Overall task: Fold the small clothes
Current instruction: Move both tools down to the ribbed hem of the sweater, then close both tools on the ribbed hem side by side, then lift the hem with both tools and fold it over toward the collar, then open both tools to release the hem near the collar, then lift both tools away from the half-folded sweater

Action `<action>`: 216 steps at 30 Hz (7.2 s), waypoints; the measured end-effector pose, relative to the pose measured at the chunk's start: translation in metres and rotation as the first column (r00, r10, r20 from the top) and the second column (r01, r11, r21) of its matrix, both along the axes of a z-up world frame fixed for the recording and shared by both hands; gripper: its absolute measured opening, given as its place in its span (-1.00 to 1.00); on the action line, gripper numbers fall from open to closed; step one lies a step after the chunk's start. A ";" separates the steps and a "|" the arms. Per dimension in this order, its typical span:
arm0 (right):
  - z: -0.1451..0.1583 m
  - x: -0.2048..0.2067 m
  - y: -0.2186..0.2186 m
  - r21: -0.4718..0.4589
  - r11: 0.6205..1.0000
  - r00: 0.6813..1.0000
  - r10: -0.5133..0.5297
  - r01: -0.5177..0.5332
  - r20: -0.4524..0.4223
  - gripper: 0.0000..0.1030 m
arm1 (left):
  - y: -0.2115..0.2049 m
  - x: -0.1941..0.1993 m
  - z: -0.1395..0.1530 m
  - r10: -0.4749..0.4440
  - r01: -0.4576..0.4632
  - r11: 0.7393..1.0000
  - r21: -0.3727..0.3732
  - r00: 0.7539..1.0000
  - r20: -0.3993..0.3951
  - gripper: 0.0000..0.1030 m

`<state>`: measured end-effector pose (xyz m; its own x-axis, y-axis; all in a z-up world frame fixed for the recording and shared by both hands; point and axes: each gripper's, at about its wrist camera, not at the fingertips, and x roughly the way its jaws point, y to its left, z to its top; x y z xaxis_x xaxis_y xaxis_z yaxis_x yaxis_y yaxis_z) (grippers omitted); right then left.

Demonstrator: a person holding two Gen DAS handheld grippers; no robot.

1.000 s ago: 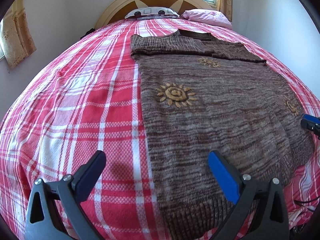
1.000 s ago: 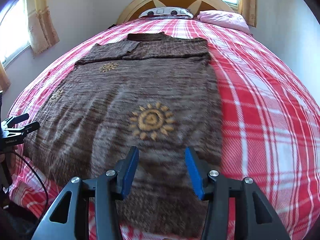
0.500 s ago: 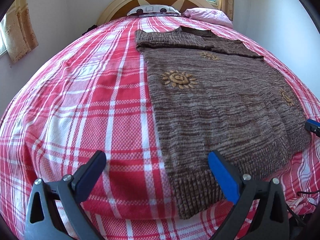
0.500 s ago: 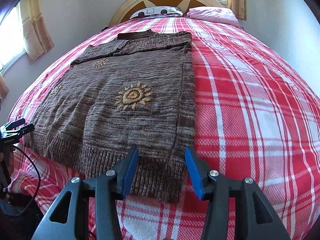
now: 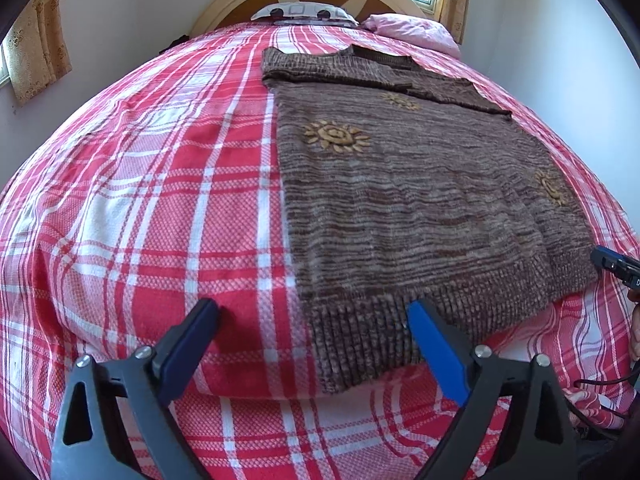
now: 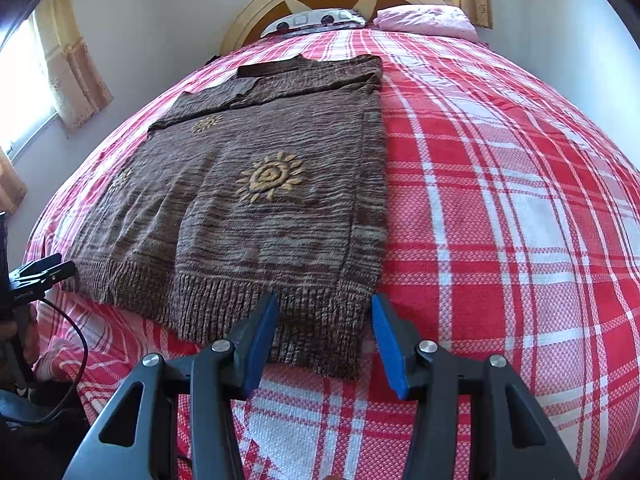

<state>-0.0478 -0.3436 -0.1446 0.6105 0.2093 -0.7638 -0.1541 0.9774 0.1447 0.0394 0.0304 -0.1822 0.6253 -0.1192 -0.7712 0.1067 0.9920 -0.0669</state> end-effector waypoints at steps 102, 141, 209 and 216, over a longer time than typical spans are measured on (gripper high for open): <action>0.092 0.276 -0.029 0.301 0.948 0.982 -0.147 0.105 0.120 -0.85 | 0.020 0.251 0.097 -0.028 0.058 0.915 -0.399 0.996 0.081 -0.87; 0.034 0.412 0.067 0.110 0.988 0.977 0.127 -0.108 -0.173 0.30 | -0.058 0.287 0.039 -0.064 0.068 0.979 0.192 0.998 -0.028 0.29; 0.020 0.235 0.063 -0.221 0.967 0.992 -0.126 0.129 0.031 0.37 | 0.021 0.139 0.006 0.130 -0.129 0.991 0.046 0.991 -0.025 1.00; 0.031 0.209 0.083 -0.304 0.949 0.996 -0.080 0.087 0.033 0.37 | 0.020 0.137 0.006 0.124 -0.123 0.992 0.044 0.992 -0.025 1.00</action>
<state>0.1614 -0.2602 -0.1133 0.6320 -0.0836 -0.7705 -0.0699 0.9840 -0.1642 0.1759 0.0508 -0.1757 0.6118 -0.0099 -0.7910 -0.0178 0.9995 -0.0263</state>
